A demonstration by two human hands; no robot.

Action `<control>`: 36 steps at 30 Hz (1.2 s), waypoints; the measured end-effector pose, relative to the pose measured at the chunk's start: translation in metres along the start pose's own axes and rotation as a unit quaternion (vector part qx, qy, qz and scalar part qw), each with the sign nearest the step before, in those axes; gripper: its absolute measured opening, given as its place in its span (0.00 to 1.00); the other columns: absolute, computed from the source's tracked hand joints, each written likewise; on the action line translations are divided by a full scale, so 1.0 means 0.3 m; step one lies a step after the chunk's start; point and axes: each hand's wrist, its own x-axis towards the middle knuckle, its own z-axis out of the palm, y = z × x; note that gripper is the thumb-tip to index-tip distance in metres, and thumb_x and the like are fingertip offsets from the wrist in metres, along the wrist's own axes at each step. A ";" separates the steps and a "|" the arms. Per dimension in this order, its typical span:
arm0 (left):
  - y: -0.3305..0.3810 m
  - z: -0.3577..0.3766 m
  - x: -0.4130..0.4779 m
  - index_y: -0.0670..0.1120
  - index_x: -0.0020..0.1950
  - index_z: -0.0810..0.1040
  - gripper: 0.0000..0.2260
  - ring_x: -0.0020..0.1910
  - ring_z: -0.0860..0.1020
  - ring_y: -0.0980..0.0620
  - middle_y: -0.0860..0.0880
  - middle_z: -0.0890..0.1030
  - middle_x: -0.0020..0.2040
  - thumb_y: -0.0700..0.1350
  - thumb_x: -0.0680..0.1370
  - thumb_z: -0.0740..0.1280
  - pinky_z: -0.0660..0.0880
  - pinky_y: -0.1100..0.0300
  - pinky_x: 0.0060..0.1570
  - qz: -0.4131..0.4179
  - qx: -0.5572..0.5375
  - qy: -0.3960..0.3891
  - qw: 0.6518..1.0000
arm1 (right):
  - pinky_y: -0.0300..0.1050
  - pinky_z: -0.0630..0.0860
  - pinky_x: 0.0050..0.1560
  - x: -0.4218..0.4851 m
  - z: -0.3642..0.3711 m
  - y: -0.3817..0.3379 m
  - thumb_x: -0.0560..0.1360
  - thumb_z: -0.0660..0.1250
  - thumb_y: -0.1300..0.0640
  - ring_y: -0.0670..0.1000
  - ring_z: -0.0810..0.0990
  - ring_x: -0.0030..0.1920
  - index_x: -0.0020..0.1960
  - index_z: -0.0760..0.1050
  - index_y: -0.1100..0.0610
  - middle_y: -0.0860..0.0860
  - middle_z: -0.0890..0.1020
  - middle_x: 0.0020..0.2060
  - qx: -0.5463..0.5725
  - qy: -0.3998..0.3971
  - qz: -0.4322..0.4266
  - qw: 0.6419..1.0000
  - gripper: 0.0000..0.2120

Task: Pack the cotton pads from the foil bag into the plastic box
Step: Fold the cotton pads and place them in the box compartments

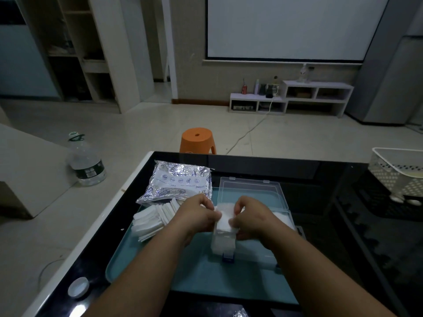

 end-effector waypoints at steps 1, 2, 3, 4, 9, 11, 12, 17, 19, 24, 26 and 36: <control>-0.003 0.000 -0.001 0.44 0.38 0.70 0.13 0.22 0.71 0.52 0.45 0.73 0.29 0.29 0.71 0.70 0.76 0.56 0.34 0.001 0.022 0.005 1.000 | 0.57 0.83 0.45 -0.003 0.001 0.002 0.75 0.68 0.67 0.59 0.82 0.46 0.45 0.72 0.56 0.57 0.77 0.45 -0.014 -0.011 0.004 1.000 0.08; -0.005 0.000 -0.002 0.44 0.37 0.71 0.13 0.24 0.71 0.51 0.44 0.74 0.30 0.29 0.70 0.71 0.78 0.52 0.37 0.001 0.039 0.008 0.999 | 0.56 0.84 0.45 -0.005 0.002 0.005 0.75 0.68 0.67 0.58 0.82 0.44 0.45 0.73 0.57 0.57 0.77 0.43 -0.022 -0.021 0.007 1.000 0.07; -0.006 -0.002 -0.004 0.43 0.37 0.71 0.13 0.24 0.72 0.50 0.43 0.75 0.31 0.29 0.70 0.71 0.78 0.51 0.39 0.003 0.053 0.009 0.999 | 0.55 0.84 0.45 -0.008 0.002 0.006 0.75 0.68 0.67 0.56 0.81 0.41 0.45 0.74 0.57 0.56 0.78 0.42 -0.027 -0.027 0.010 0.999 0.06; -0.007 -0.003 -0.005 0.43 0.37 0.72 0.12 0.25 0.73 0.49 0.43 0.75 0.31 0.29 0.69 0.71 0.79 0.50 0.39 0.004 0.068 0.011 0.998 | 0.55 0.84 0.44 -0.009 0.004 0.008 0.75 0.68 0.66 0.55 0.81 0.38 0.45 0.75 0.57 0.56 0.78 0.40 -0.032 -0.029 0.012 0.999 0.06; -0.004 0.001 -0.007 0.42 0.34 0.74 0.10 0.29 0.78 0.46 0.41 0.79 0.30 0.30 0.68 0.72 0.78 0.53 0.33 0.022 0.145 0.027 0.989 | 0.42 0.77 0.30 -0.012 0.019 0.020 0.77 0.69 0.58 0.50 0.76 0.29 0.43 0.74 0.56 0.53 0.78 0.34 -0.085 -0.020 -0.004 0.996 0.05; -0.006 0.003 -0.006 0.42 0.35 0.76 0.08 0.30 0.79 0.46 0.41 0.81 0.32 0.32 0.67 0.72 0.77 0.56 0.32 0.023 0.180 0.028 0.983 | 0.42 0.78 0.33 -0.009 0.025 0.025 0.76 0.70 0.58 0.50 0.77 0.30 0.42 0.74 0.55 0.53 0.78 0.35 -0.094 -0.020 0.001 0.995 0.06; -0.006 0.005 -0.006 0.43 0.35 0.76 0.08 0.30 0.79 0.46 0.41 0.82 0.33 0.33 0.67 0.73 0.77 0.56 0.32 0.023 0.197 0.026 0.980 | 0.44 0.80 0.36 -0.008 0.027 0.026 0.76 0.70 0.59 0.51 0.78 0.31 0.42 0.74 0.55 0.53 0.78 0.36 -0.099 -0.021 0.005 0.995 0.06; -0.010 0.008 -0.006 0.47 0.32 0.77 0.08 0.32 0.78 0.48 0.45 0.84 0.37 0.41 0.66 0.75 0.76 0.57 0.33 0.034 0.252 0.030 0.967 | 0.46 0.82 0.39 -0.004 0.030 0.024 0.76 0.70 0.60 0.53 0.79 0.35 0.42 0.74 0.55 0.53 0.78 0.38 -0.117 -0.025 0.013 0.993 0.06; -0.008 0.009 -0.009 0.47 0.33 0.76 0.07 0.33 0.78 0.48 0.45 0.84 0.38 0.41 0.64 0.74 0.77 0.55 0.35 0.035 0.255 0.035 0.966 | 0.46 0.81 0.38 -0.004 0.030 0.024 0.76 0.70 0.60 0.53 0.79 0.34 0.42 0.73 0.54 0.54 0.78 0.39 -0.118 -0.028 0.018 0.992 0.07; 0.007 0.012 -0.016 0.45 0.38 0.74 0.07 0.31 0.74 0.48 0.44 0.82 0.37 0.38 0.67 0.71 0.72 0.60 0.30 0.025 0.220 0.023 0.975 | 0.45 0.77 0.32 -0.008 0.009 0.011 0.75 0.70 0.62 0.53 0.75 0.31 0.41 0.73 0.55 0.55 0.77 0.36 -0.112 -0.030 0.010 0.993 0.08; 0.014 0.008 -0.018 0.45 0.38 0.74 0.07 0.30 0.74 0.50 0.46 0.81 0.36 0.37 0.68 0.71 0.71 0.61 0.29 0.021 0.218 0.011 0.976 | 0.44 0.77 0.31 -0.014 0.001 0.005 0.75 0.70 0.62 0.52 0.75 0.30 0.42 0.74 0.56 0.55 0.78 0.37 -0.110 -0.039 0.011 0.993 0.07; -0.013 0.013 -0.004 0.47 0.33 0.76 0.07 0.31 0.76 0.48 0.45 0.83 0.37 0.40 0.65 0.73 0.77 0.55 0.33 0.028 0.284 0.018 0.958 | 0.57 0.83 0.47 -0.012 0.026 0.017 0.76 0.70 0.61 0.58 0.80 0.39 0.39 0.74 0.55 0.55 0.78 0.38 -0.130 -0.055 0.032 0.990 0.08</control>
